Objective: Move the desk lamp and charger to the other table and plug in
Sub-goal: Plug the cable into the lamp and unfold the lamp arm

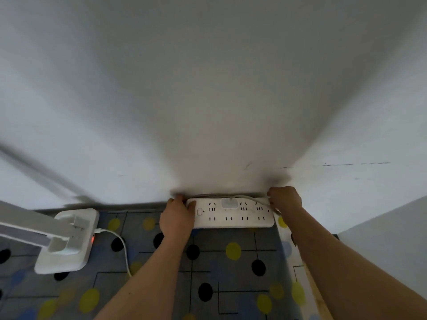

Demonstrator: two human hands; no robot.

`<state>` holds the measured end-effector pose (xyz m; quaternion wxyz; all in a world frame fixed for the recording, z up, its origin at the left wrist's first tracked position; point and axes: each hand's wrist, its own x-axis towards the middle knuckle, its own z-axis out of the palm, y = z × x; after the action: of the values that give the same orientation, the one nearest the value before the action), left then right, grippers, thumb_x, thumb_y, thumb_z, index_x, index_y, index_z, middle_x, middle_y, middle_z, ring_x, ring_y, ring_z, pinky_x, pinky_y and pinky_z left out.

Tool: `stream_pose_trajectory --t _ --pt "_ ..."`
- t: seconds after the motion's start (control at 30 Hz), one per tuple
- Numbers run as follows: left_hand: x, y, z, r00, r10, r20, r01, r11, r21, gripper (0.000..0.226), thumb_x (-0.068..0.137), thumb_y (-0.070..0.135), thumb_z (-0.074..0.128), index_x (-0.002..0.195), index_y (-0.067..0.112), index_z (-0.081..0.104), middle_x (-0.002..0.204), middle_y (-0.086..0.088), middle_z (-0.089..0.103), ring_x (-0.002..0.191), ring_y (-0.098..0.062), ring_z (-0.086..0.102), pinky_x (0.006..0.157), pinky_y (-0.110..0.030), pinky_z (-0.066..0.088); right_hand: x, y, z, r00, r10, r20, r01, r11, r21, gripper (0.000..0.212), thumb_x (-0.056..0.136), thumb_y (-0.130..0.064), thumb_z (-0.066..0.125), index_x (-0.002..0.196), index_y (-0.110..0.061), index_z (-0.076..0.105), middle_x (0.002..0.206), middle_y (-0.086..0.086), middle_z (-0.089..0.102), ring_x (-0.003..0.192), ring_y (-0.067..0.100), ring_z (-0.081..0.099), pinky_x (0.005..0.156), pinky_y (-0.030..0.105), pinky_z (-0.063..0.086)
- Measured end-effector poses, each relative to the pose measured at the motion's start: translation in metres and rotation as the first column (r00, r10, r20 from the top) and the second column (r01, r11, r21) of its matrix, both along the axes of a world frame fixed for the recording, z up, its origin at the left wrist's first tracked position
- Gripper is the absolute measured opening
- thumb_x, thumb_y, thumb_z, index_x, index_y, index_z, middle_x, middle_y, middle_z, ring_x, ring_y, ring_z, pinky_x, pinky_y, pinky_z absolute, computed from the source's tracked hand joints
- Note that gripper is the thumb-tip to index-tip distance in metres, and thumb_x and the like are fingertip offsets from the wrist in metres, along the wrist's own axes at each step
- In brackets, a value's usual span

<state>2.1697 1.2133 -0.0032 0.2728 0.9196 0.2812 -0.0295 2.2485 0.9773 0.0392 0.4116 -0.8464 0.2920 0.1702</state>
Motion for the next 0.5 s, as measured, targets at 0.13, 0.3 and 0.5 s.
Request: stream_pose_trajectory --t 0.13,0.3,0.5 --pt "-0.006 0.006 0.014 0.998 0.005 0.055 -0.009 0.998 0.06 0.032 0.094 0.042 0.047 0.107 0.015 0.058 0.107 -0.009 0.057 0.088 -0.029 0.061 0.066 -0.031 0.043 -0.013 0.009 0.013 0.972 0.049 0.229 -0.018 0.991 -0.134 0.026 0.085 -0.016 0.052 0.063 -0.008 0.063 0.064 0.01 0.061 0.059 0.023 0.056 0.054 0.026 0.042" --pt "-0.017 0.015 0.037 0.992 -0.042 0.119 0.04 0.999 0.025 0.029 0.094 0.042 0.047 0.103 0.018 0.062 0.108 -0.002 0.057 0.084 -0.022 0.061 0.064 -0.029 0.04 -0.029 0.034 0.049 0.854 0.212 0.474 -0.09 0.959 -0.267 0.023 0.084 -0.013 0.052 0.071 -0.008 0.07 0.064 0.01 0.063 0.057 0.025 0.054 0.058 0.03 0.045" --pt "-0.042 0.043 0.063 0.972 -0.094 0.214 0.086 0.995 0.044 0.024 0.095 0.037 0.049 0.097 0.019 0.064 0.108 0.0 0.057 0.085 -0.02 0.062 0.064 -0.028 0.042 -0.057 0.083 0.076 0.711 0.383 0.59 -0.216 0.917 -0.335 0.019 0.089 -0.02 0.054 0.081 -0.016 0.071 0.074 0.005 0.069 0.062 0.019 0.053 0.06 0.025 0.038"
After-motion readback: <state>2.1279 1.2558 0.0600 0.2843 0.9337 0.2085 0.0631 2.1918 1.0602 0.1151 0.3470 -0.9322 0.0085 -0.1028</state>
